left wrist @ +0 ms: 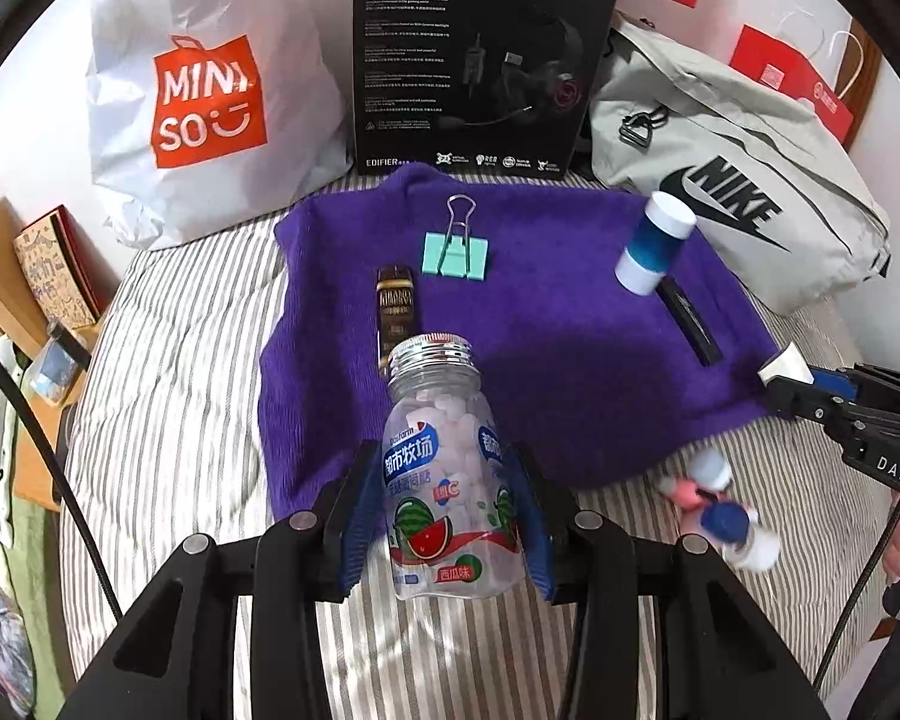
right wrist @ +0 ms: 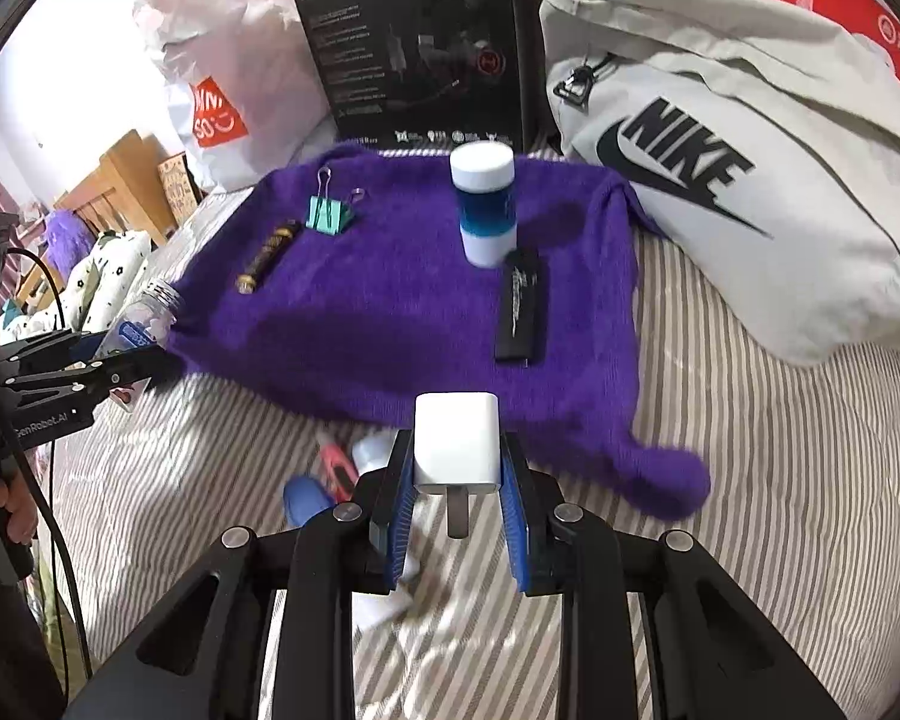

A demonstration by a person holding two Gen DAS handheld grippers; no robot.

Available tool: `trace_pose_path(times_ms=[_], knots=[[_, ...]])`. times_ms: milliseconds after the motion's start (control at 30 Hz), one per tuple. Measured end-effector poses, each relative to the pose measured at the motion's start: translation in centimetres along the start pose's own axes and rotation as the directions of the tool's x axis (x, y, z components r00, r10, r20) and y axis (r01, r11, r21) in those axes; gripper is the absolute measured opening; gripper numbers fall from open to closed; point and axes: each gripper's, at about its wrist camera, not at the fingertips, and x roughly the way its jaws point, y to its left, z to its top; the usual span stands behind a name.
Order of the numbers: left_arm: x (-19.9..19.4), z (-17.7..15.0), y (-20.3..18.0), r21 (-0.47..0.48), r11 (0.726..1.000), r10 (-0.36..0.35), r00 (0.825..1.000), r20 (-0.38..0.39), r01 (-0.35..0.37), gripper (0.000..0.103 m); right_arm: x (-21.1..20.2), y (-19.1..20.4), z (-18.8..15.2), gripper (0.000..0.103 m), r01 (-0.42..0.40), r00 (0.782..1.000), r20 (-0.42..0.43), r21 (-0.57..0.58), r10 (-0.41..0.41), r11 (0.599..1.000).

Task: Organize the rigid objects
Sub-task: 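Carry the mint bottle with the left gripper while the right carries the charger over the towel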

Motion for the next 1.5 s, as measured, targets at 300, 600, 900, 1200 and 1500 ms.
trace_pose_path(times_ms=[300, 600, 900, 1200, 1500], knots=[[3.1, 3.1, -0.2, 0.003, 0.999, -0.034, 0.999, -0.010, 0.035, 0.039, 3.4, 0.1, 3.6, 0.026, -0.007, 1.000, -0.008, -0.004, 0.007, 1.000], [5.2, 5.0, -0.2, 0.003, 0.999, -0.051, 0.999, -0.010, 0.051, 0.038, 7.3, 1.0, 4.9, 0.026, -0.014, 0.998, -0.057, -0.042, 0.011, 0.999], [6.3, 6.2, -0.2, -0.002, 0.998, -0.057, 0.998, -0.003, 0.057, 0.038, 8.9, 0.9, 4.9, 0.026, -0.024, 0.997, -0.070, -0.031, 0.022, 0.999], [8.2, 8.2, -1.0, 0.006, 0.999, -0.039, 0.999, 0.008, 0.039, 0.038, 8.9, 0.8, 5.2, 0.026, -0.032, 0.997, -0.070, -0.025, 0.030, 0.999], [6.9, 7.2, -1.1, 0.009, 0.998, -0.062, 0.998, 0.010, 0.062, 0.038, 9.0, 0.7, 5.2, 0.026, -0.036, 0.997, -0.072, -0.024, 0.034, 0.999]])
